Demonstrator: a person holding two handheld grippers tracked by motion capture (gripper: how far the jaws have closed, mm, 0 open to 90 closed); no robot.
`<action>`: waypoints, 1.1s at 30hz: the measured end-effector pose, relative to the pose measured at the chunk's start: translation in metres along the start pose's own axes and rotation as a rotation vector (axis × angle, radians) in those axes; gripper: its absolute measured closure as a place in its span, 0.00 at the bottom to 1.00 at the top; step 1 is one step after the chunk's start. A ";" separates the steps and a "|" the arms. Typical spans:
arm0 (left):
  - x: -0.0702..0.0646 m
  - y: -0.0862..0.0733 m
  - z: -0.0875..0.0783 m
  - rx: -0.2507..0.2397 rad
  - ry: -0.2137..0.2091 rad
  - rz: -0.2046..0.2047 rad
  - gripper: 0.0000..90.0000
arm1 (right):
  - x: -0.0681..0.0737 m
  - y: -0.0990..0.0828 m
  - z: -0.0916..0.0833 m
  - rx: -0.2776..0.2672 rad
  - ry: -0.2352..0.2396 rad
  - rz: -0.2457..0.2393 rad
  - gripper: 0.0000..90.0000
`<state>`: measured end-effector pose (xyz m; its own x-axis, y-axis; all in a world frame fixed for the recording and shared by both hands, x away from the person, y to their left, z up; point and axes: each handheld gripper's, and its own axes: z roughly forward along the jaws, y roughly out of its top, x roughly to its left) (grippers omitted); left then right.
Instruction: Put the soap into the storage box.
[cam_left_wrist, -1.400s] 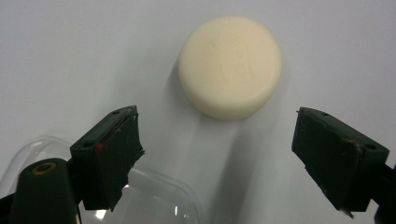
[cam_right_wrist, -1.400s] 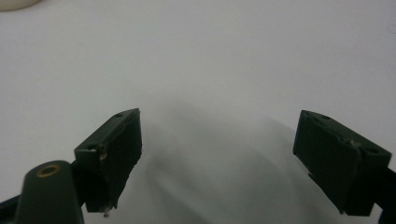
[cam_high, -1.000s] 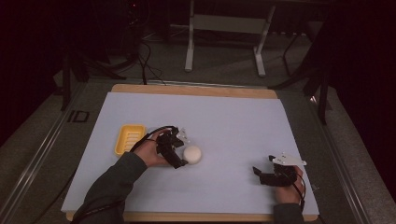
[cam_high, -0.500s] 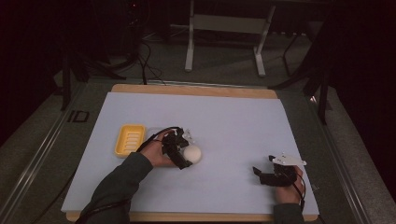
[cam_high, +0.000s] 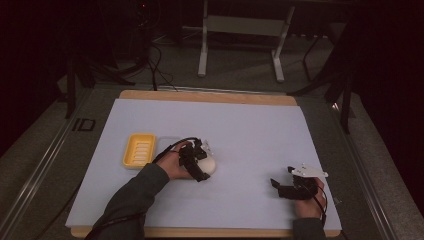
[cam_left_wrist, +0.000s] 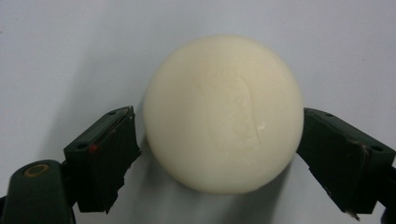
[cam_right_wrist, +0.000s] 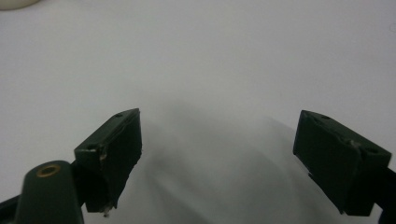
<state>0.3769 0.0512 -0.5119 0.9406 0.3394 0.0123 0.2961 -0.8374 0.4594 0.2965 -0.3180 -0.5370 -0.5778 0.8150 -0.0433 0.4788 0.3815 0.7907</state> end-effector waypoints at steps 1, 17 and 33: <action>0.000 0.000 0.001 0.000 0.000 0.001 0.15 | 0.000 0.000 0.000 0.000 0.000 0.000 0.17; 0.001 0.008 0.006 0.033 -0.006 0.008 0.24 | 0.000 0.000 0.000 0.001 0.000 0.001 0.17; 0.003 0.006 0.000 0.102 -0.005 0.022 0.28 | 0.000 0.000 0.000 0.004 0.001 0.000 0.17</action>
<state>0.3813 0.0475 -0.5091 0.9478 0.3185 0.0167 0.2906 -0.8840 0.3662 0.2968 -0.3178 -0.5371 -0.5783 0.8147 -0.0423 0.4815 0.3828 0.7884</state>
